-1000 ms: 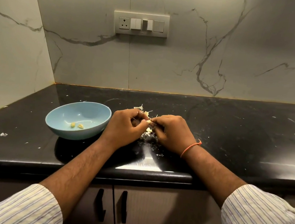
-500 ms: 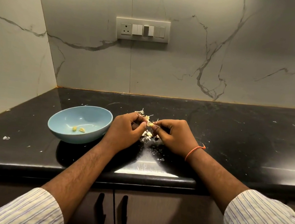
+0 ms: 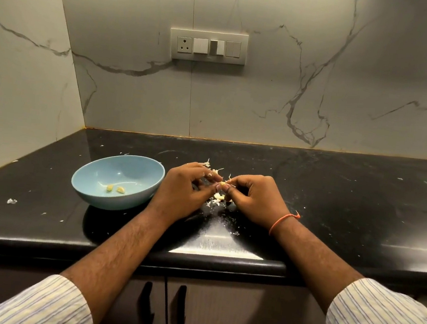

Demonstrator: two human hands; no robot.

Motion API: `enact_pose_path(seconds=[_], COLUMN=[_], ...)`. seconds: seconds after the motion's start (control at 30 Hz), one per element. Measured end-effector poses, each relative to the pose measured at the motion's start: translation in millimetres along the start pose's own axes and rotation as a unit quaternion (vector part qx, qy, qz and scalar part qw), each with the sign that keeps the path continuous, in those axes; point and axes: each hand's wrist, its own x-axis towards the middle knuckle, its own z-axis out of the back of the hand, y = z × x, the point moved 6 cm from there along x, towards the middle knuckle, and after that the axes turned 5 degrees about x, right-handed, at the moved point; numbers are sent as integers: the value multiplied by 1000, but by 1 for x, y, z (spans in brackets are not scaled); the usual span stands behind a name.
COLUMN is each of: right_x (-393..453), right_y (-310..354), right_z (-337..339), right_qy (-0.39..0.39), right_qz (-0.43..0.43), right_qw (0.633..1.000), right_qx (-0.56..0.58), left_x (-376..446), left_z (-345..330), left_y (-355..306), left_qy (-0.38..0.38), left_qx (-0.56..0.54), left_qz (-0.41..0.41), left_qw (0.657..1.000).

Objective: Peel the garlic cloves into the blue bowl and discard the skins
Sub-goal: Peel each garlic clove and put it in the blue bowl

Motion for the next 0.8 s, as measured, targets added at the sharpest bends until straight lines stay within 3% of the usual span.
enact_pose_path(seconds=[0.2, 0.53, 0.8], right_x=[-1, 1, -1], right_y=[3, -1, 4], right_z=[1, 3, 2], right_qy=[-2, 2, -31], right_qz=[25, 34, 52], right_qw=[999, 997, 998], right_qx=[28, 72, -2], left_x=[1, 1, -1], left_z=[-1, -11, -9], left_y=[6, 27, 17], left_qy=[4, 81, 69], left_qx=[-12, -171, -100], left_qz=[28, 155, 94], left_qw=[1000, 970, 988])
